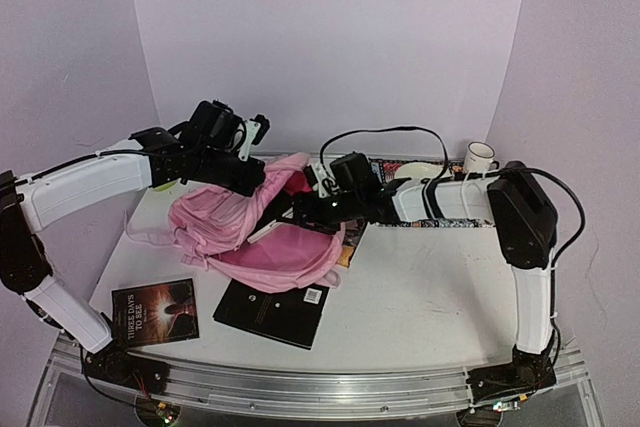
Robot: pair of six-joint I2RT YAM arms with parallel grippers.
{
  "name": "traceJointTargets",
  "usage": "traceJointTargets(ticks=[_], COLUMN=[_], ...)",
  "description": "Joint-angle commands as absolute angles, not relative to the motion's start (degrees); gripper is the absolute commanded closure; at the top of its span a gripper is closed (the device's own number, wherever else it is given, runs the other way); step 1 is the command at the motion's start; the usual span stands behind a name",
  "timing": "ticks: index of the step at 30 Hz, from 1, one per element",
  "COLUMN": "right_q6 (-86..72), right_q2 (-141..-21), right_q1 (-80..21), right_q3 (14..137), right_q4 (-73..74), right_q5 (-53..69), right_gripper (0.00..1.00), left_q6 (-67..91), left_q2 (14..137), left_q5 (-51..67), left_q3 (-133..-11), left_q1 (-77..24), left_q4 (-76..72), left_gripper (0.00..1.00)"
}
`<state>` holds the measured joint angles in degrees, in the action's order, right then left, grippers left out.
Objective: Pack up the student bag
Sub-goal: Place the book in the largest pocket of the bag, then place the largest pocket of the bag in the student bag.
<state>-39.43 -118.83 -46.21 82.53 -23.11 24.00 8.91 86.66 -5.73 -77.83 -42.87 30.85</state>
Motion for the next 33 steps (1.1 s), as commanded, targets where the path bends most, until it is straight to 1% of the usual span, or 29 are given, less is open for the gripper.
traceJointTargets(ticks=[1, 6, 10, 15, 20, 26, 28, 30, 31, 33], right_q6=[-24.8, -19.6, -16.6, -13.7, -12.0, -11.5, -11.5, -11.4, -11.2, -11.1], right_q2=[-110.0, -107.3, -108.6, -114.4, -120.5, -125.4, -126.4, -126.3, -126.1, -125.5], right_q1=[-42.7, -35.4, -31.0, -28.4, -27.8, -27.8, -27.8, -27.8, -27.8, -27.8], right_q3=[80.3, 76.6, 76.3, 79.5, 84.7, 88.6, 89.0, 88.6, 88.2, 87.2], right_q4=[-12.1, -8.8, -7.6, -6.1, -3.7, -2.4, -2.3, -2.2, -2.2, -2.2], right_q5=[25.9, 26.3, 25.6, 25.2, 26.8, 30.6, 32.3, 34.1, 34.9, 35.5], right_gripper=[0.16, 0.16, 0.16, 0.16, 0.16, 0.19, 0.22, 0.25, 0.27, 0.32], left_q6=[8.6, 9.0, 9.3, 9.0, 8.9, 10.2, 10.8, 11.4, 11.7, 12.2], left_q2=[84.7, 85.6, 86.0, 87.1, 87.4, 87.3, 87.6, 87.6, 87.5, 87.5], left_q5=[-10.2, -10.9, -10.9, -9.9, -6.2, 1.1, 3.1, 4.6, 5.2, 5.3], left_q3=[-77.1, -76.5, -75.9, -74.5, -72.2, -68.8, -68.4, -68.2, -68.1, -67.9], left_q1=[-40.9, -40.4, -40.3, -40.3, -40.4, -40.3, -40.3, -40.3, -40.4, -40.3], left_q4=[28.5, 28.2, 27.5, 26.6, 26.3, 24.9, 24.8, 24.8, 24.8, 24.7], left_gripper=[1.0, 1.0, 1.0, 1.0, 1.0, 0.94, 0.91, 0.81, 0.75, 0.64])
